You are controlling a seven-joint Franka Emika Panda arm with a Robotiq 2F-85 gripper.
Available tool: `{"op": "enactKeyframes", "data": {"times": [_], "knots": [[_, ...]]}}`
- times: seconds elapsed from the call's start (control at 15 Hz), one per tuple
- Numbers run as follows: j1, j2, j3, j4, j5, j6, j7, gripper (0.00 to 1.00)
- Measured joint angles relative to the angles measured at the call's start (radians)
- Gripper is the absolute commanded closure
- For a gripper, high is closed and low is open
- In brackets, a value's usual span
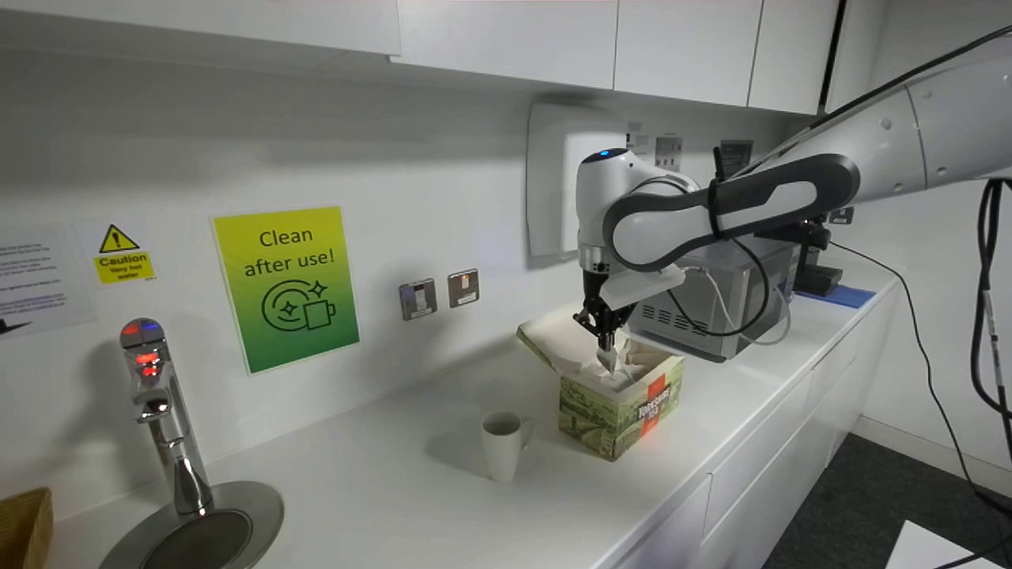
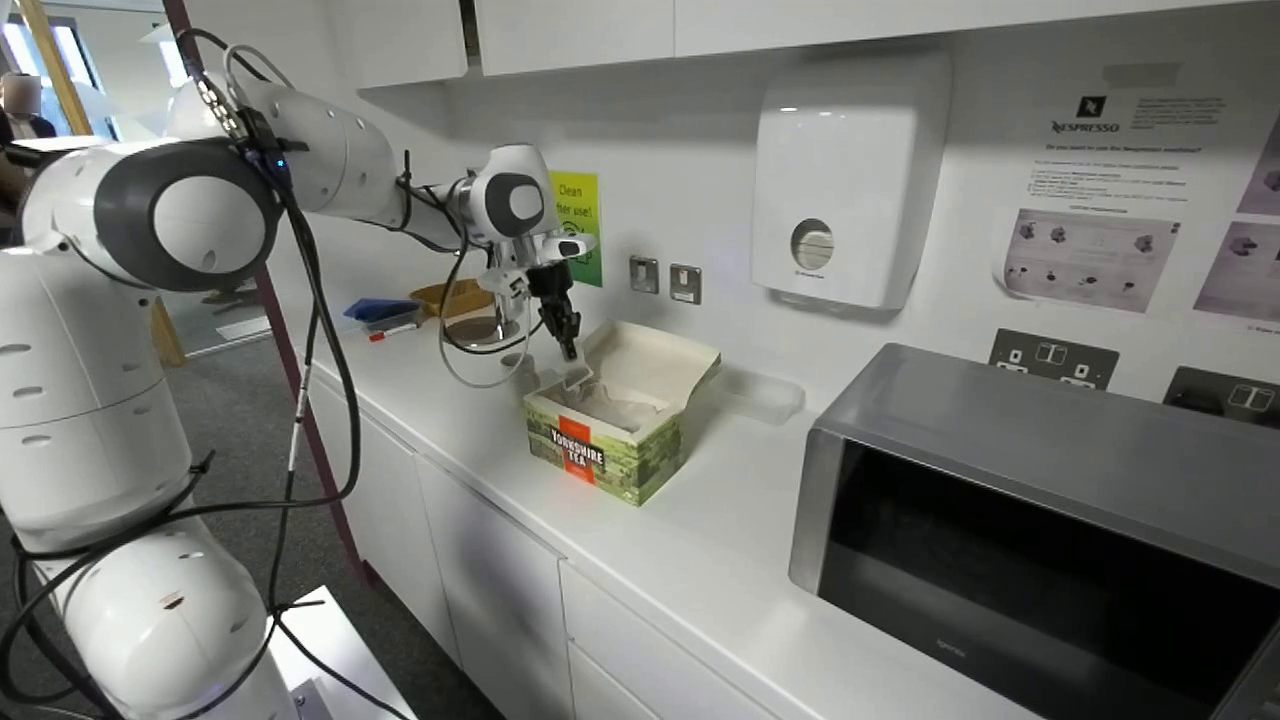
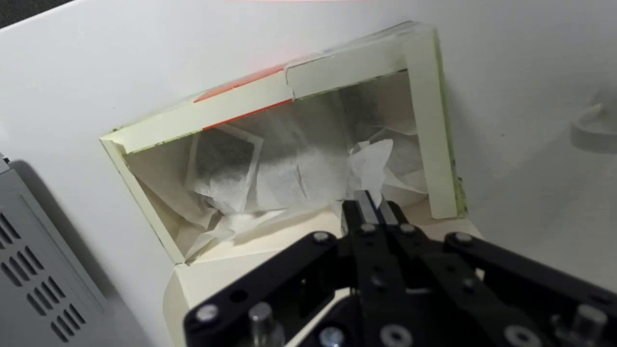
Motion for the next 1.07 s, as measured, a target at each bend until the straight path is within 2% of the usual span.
{"op": "enactKeyframes", "data": {"times": [0.27,0.53,1.07], "knots": [[0.017,-0.026,0.032,0.001,-0.009,0.000,0.000,1.00],[0.044,0.001,0.072,0.025,-0.038,0.000,0.000,1.00],[0.132,0.154,0.103,0.205,-0.077,-0.060,-0.003,1.00]]}}
